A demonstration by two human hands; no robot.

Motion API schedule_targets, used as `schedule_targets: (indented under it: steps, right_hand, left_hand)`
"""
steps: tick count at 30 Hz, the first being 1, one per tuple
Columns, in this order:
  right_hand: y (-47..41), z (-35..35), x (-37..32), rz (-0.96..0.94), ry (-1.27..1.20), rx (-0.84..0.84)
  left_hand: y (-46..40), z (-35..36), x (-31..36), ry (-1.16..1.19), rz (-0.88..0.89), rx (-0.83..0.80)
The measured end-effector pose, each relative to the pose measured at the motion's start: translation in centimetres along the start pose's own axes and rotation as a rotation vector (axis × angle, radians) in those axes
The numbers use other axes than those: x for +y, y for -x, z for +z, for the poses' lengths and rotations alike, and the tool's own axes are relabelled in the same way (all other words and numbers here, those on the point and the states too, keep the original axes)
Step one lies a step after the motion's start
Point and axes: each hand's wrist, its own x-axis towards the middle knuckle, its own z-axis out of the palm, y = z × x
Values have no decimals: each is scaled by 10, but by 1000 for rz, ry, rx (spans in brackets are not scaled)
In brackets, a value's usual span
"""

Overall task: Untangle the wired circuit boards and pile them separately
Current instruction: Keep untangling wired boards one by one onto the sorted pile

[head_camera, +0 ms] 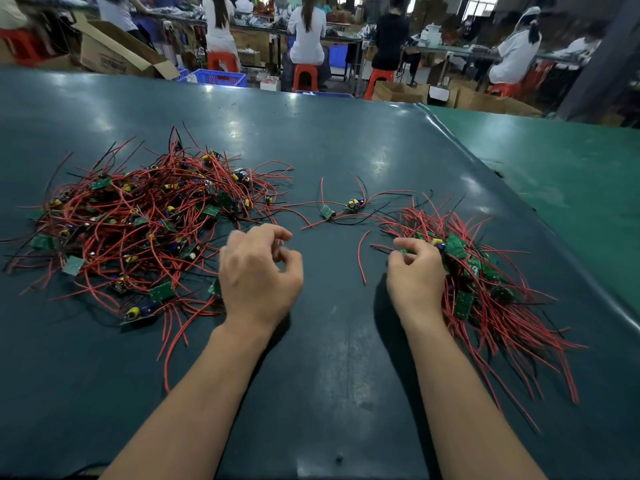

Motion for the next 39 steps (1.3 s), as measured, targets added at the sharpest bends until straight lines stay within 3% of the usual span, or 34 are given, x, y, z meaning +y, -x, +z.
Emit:
schedule_targets:
  steps: [2, 4, 7, 10, 15, 18, 21, 25, 29, 31, 35, 39]
  right_hand:
    - [3, 1, -1, -38, 1, 3]
    - [6, 2, -2, -80, -13, 11]
    - [7, 4, -1, -99, -26, -23]
    - [9, 8, -2, -118, -35, -45]
    - [14, 6, -10, -175, -86, -19]
    - [21, 5, -21, -40, -367, -288]
    - [32, 7, -32, 215, -750, -678]
    - [30, 4, -31, 215, -880, -796]
    - [26, 3, -27, 200, -869, -715]
    - [26, 3, -29, 186, -859, -661]
    - [31, 5, -30, 101, -689, -617]
    - [32, 3, -27, -12, -617, -577]
  left_hand:
    - [-4, -3, -2, -365, -94, -25]
    - [-8, -9, -5, -586, -270, -148]
    - [-10, -13, -10, -656, -367, -311]
    - [-8, -13, -10, -576, -346, -395]
    - [-9, -17, -4, -179, -44, -63]
    - [-8, -15, 7, 68, 274, 90]
    - [1, -8, 17, 256, 524, -13]
    - [10, 0, 21, 404, 595, -229]
    - [9, 4, 16, 309, 561, -91]
    - [10, 5, 14, 309, 388, -72]
    - [7, 8, 13, 417, -143, -362]
    - [2, 8, 11, 569, -205, -417]
